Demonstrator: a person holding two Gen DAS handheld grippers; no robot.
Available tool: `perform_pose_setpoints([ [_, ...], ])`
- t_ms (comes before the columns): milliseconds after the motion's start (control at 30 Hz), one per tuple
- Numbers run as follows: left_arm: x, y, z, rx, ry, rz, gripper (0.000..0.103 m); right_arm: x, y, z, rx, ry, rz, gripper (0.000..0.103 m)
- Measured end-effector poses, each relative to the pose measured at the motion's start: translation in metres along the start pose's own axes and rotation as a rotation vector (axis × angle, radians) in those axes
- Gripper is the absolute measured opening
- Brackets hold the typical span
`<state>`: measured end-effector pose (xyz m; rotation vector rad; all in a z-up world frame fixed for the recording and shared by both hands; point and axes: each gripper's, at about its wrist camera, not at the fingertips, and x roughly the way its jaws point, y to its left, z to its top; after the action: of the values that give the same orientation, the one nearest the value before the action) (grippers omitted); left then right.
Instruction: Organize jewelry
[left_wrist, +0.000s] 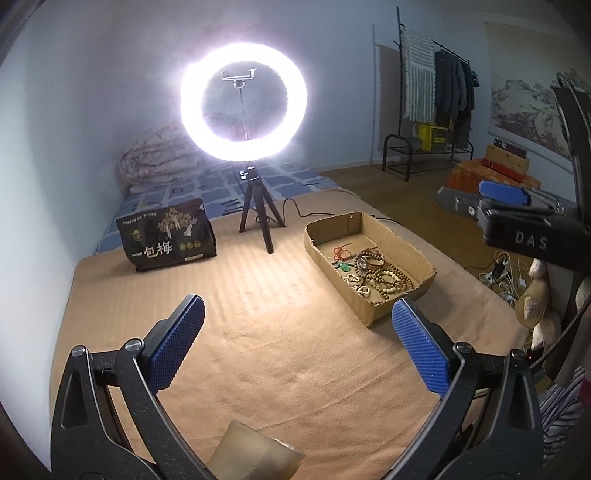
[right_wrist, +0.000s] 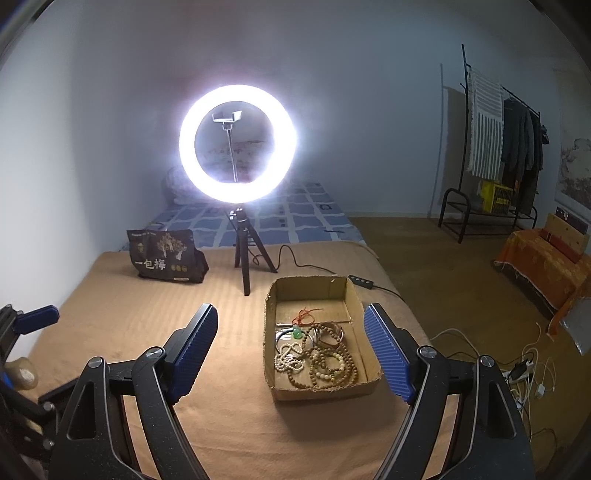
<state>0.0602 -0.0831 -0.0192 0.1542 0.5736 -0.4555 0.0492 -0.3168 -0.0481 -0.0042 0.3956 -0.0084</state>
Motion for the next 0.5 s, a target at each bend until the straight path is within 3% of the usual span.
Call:
perform_pose_setpoints([
  [500, 0.0028, 0.0084, -0.0005, -0.030, 0.017, -0.003, 0.103, 0.0014, 0.0022, -0.0034, -0.014, 0.018, 0.010, 0.082],
])
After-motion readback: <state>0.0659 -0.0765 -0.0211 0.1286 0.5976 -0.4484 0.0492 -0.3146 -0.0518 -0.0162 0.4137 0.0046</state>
